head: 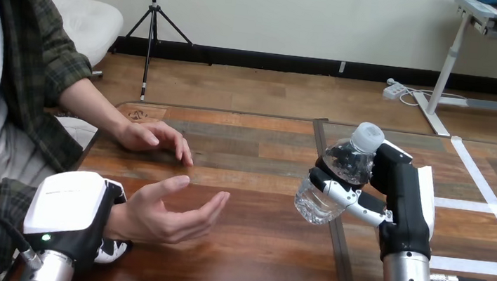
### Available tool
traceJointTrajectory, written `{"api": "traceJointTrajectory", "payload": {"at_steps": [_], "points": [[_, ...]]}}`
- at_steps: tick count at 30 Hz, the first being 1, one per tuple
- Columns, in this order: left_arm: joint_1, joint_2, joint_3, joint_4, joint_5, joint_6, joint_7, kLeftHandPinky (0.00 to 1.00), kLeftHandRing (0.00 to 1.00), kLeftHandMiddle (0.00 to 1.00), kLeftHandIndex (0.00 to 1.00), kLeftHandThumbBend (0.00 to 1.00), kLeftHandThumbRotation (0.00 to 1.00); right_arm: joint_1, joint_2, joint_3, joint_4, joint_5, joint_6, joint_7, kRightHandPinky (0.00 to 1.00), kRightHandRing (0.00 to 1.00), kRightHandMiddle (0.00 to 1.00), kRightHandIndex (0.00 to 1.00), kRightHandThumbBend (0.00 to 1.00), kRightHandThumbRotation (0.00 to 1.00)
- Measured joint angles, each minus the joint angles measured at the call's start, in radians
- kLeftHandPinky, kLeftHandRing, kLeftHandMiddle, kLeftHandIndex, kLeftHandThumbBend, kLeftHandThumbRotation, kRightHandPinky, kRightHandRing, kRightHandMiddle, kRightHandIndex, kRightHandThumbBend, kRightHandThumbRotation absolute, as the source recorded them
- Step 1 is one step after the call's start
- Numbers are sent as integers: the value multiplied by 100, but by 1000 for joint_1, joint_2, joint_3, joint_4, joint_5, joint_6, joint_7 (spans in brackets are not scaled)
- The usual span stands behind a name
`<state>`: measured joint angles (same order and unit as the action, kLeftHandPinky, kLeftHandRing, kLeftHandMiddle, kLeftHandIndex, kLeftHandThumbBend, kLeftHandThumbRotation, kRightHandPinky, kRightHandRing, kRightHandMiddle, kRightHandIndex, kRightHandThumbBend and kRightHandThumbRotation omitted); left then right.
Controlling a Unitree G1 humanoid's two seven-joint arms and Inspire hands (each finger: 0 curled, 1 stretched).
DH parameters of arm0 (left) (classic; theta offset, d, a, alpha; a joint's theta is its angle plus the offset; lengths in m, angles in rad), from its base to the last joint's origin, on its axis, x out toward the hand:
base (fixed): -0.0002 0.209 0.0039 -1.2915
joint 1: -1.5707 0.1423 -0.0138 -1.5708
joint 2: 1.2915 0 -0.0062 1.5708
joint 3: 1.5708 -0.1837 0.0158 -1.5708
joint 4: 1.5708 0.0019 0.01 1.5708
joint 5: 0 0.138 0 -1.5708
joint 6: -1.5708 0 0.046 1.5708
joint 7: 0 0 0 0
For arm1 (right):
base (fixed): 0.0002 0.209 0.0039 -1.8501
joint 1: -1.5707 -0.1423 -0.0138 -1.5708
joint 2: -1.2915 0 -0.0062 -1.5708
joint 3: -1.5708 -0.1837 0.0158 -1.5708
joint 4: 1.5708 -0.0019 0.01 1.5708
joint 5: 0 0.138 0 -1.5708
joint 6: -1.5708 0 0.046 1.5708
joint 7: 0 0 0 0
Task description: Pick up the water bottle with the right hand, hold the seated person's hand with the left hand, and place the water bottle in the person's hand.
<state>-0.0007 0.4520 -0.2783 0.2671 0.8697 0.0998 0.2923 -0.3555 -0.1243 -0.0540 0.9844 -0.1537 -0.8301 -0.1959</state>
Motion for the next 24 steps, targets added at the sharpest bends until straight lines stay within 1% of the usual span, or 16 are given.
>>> {"api": "traceJointTrajectory", "payload": {"at_steps": [11, 24], "points": [[9, 0, 0, -13, -11, -44, 16, 42, 43, 45, 43, 81, 0, 0, 7, 1, -5, 9, 0, 17, 35, 40, 47, 50, 69, 0], [40, -10, -1, -67, -12, -68, 24, 39, 41, 43, 41, 81, 0, -14, 12, 10, -41, 4, 0, 20, 34, 39, 46, 50, 69, 0]]}}
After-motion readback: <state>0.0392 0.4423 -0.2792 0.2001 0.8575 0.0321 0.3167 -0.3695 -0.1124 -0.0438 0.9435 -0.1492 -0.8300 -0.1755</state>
